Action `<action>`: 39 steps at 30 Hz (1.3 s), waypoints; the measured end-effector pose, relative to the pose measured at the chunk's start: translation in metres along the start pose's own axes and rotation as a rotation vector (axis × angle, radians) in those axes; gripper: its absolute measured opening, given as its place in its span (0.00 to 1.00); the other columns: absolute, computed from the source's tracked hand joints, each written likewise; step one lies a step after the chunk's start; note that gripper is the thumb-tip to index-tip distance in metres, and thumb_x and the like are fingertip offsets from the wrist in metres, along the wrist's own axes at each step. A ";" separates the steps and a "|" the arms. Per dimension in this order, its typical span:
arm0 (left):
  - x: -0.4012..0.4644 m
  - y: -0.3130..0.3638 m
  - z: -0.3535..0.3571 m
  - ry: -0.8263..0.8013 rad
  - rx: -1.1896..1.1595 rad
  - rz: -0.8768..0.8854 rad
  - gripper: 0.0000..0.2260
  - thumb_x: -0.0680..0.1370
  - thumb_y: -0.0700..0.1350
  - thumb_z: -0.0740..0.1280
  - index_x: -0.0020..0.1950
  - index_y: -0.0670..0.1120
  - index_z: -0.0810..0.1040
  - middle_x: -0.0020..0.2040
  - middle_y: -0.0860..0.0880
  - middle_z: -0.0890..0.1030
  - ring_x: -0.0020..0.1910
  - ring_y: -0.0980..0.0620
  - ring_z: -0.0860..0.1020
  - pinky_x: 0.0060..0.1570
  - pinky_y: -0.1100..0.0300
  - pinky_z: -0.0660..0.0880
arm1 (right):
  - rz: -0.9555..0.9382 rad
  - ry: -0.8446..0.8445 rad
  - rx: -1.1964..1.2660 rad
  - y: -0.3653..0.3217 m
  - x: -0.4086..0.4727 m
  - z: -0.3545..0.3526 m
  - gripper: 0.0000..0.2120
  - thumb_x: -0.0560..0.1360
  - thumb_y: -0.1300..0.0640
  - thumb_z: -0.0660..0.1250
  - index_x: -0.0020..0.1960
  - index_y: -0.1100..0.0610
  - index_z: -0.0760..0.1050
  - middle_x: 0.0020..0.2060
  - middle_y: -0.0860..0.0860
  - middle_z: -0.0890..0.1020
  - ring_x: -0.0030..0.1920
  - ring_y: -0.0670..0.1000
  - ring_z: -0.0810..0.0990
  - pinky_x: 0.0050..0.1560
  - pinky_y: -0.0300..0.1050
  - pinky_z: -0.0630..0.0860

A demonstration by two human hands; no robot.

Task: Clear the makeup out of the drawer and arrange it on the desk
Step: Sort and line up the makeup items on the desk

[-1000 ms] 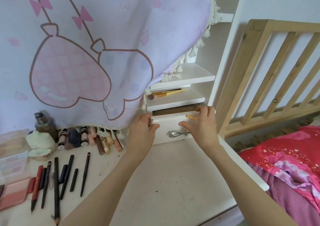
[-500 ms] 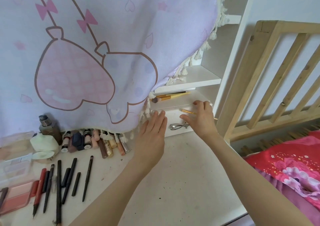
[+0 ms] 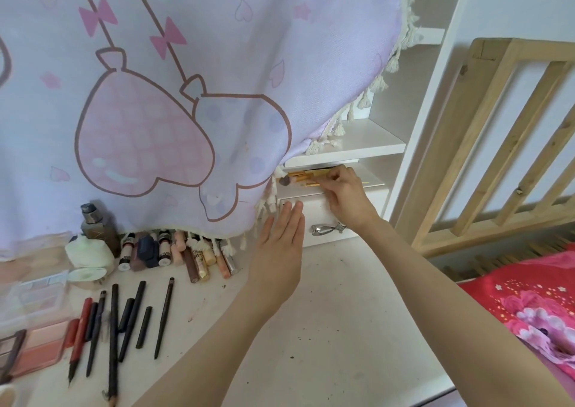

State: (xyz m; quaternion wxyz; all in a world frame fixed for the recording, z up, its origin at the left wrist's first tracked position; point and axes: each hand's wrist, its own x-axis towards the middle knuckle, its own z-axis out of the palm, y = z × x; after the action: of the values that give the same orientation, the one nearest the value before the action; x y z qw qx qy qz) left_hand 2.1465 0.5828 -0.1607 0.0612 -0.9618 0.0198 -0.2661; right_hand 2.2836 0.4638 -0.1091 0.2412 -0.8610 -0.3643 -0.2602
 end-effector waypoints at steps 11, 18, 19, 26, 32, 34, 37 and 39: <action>-0.001 0.003 -0.005 0.019 0.013 -0.011 0.28 0.62 0.36 0.68 0.64 0.38 0.75 0.69 0.42 0.70 0.68 0.42 0.69 0.62 0.42 0.66 | 0.010 0.045 -0.069 -0.009 -0.032 0.007 0.21 0.78 0.52 0.52 0.62 0.61 0.75 0.54 0.64 0.75 0.53 0.64 0.76 0.54 0.54 0.75; -0.001 0.001 -0.010 -0.025 -0.001 -0.030 0.33 0.58 0.37 0.73 0.64 0.39 0.75 0.69 0.43 0.70 0.68 0.43 0.69 0.62 0.43 0.66 | -0.010 0.104 -0.040 -0.010 -0.027 0.006 0.20 0.78 0.55 0.54 0.60 0.67 0.76 0.44 0.62 0.73 0.44 0.62 0.74 0.47 0.50 0.76; -0.001 0.002 -0.012 -0.032 -0.007 -0.030 0.33 0.58 0.37 0.73 0.64 0.39 0.75 0.69 0.43 0.70 0.68 0.43 0.69 0.62 0.43 0.66 | -0.011 0.084 -0.025 -0.009 -0.025 0.004 0.20 0.78 0.55 0.53 0.59 0.67 0.75 0.44 0.62 0.73 0.44 0.62 0.74 0.47 0.51 0.76; -0.001 -0.002 -0.015 -0.126 -0.097 -0.012 0.32 0.72 0.36 0.65 0.74 0.39 0.58 0.76 0.46 0.46 0.73 0.45 0.41 0.70 0.46 0.44 | -0.092 0.031 -0.175 -0.004 -0.034 0.005 0.21 0.79 0.53 0.51 0.65 0.62 0.72 0.59 0.62 0.75 0.62 0.63 0.72 0.66 0.60 0.64; -0.001 -0.004 -0.021 -0.210 -0.136 -0.020 0.29 0.78 0.37 0.53 0.76 0.42 0.42 0.69 0.51 0.28 0.68 0.50 0.26 0.71 0.49 0.33 | -0.027 0.017 -0.179 -0.009 -0.033 0.003 0.29 0.81 0.45 0.43 0.61 0.62 0.75 0.53 0.61 0.78 0.52 0.60 0.75 0.58 0.54 0.72; -0.001 -0.005 -0.021 -0.226 -0.144 -0.025 0.29 0.78 0.37 0.53 0.76 0.43 0.42 0.69 0.51 0.29 0.68 0.50 0.26 0.71 0.49 0.33 | -0.015 -0.094 -0.200 -0.009 -0.026 0.003 0.32 0.81 0.43 0.41 0.63 0.61 0.75 0.57 0.61 0.78 0.58 0.60 0.76 0.65 0.57 0.67; -0.001 -0.007 -0.022 -0.247 -0.152 -0.023 0.30 0.78 0.38 0.53 0.76 0.43 0.42 0.71 0.51 0.29 0.68 0.51 0.26 0.71 0.49 0.34 | 0.025 -0.202 -0.195 -0.008 -0.017 0.002 0.38 0.75 0.38 0.35 0.70 0.58 0.68 0.67 0.56 0.71 0.70 0.54 0.67 0.72 0.56 0.53; -0.001 -0.007 -0.022 -0.257 -0.151 -0.018 0.30 0.78 0.38 0.53 0.76 0.43 0.42 0.74 0.50 0.31 0.68 0.51 0.27 0.71 0.49 0.34 | 0.043 -0.246 -0.207 -0.008 -0.017 0.002 0.40 0.72 0.37 0.31 0.73 0.55 0.62 0.71 0.52 0.67 0.73 0.50 0.60 0.73 0.54 0.46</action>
State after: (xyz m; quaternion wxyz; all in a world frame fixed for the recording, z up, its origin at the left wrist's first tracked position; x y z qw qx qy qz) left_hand 2.1345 0.5877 -0.1413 -0.0117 -0.9900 0.0231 -0.1390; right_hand 2.2677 0.4619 -0.1192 0.1103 -0.9142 -0.3439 -0.1837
